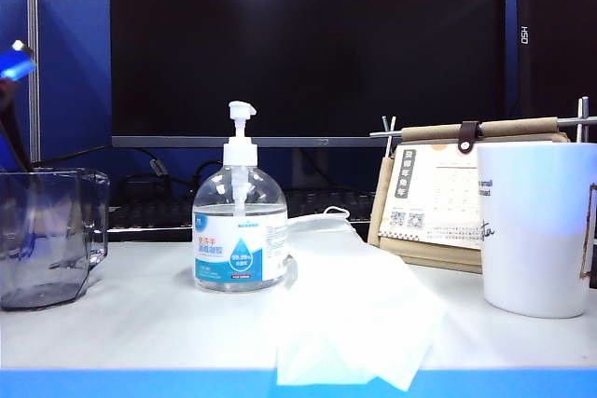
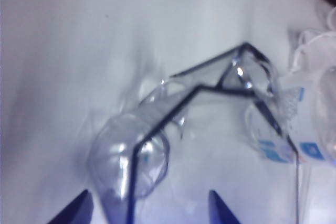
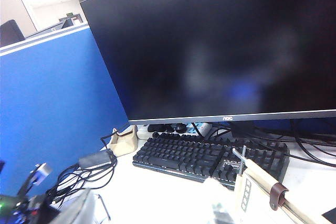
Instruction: Swap the positions of the transparent plastic cup and the white ceramic cup.
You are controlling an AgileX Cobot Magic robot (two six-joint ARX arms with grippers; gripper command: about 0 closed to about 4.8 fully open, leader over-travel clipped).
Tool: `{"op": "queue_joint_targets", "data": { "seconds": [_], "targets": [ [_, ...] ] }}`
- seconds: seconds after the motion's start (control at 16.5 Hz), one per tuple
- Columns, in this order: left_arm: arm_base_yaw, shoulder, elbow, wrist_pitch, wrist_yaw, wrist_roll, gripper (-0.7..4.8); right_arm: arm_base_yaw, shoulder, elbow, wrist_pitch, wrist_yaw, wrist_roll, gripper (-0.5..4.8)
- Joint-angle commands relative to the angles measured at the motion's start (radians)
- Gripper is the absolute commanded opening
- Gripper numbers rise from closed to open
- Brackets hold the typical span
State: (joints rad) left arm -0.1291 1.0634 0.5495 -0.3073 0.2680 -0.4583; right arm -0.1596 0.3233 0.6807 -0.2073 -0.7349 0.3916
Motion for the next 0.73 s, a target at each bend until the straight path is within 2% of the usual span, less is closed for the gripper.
{"op": "queue_joint_targets", "data": {
  "seconds": [0.06, 0.18, 0.3, 0.55, 0.61, 0.73],
  "targets": [
    [0.000, 0.056, 0.049, 0.031, 0.006, 0.020, 2.13, 0.000, 0.001, 0.009, 0.026, 0.000, -0.003, 2.66],
    [0.000, 0.077, 0.075, 0.032, 0.010, 0.043, 0.78, 0.000, 0.001, 0.009, 0.026, 0.000, -0.003, 2.66],
    [0.000, 0.114, 0.095, 0.035, 0.066, 0.072, -0.06, 0.000, 0.001, 0.009, 0.026, 0.000, -0.003, 2.66],
    [0.000, 0.185, 0.101, 0.019, 0.117, 0.096, -0.06, -0.001, 0.015, 0.006, -0.002, 0.003, -0.003, 2.65],
    [0.000, 0.180, 0.102, 0.016, 0.118, 0.134, -0.06, 0.000, 0.037, 0.006, -0.077, 0.004, -0.014, 2.66],
    [0.000, 0.171, 0.109, 0.006, 0.126, 0.153, -0.06, 0.000, 0.071, 0.006, -0.164, 0.018, -0.034, 2.68]
  ]
}}
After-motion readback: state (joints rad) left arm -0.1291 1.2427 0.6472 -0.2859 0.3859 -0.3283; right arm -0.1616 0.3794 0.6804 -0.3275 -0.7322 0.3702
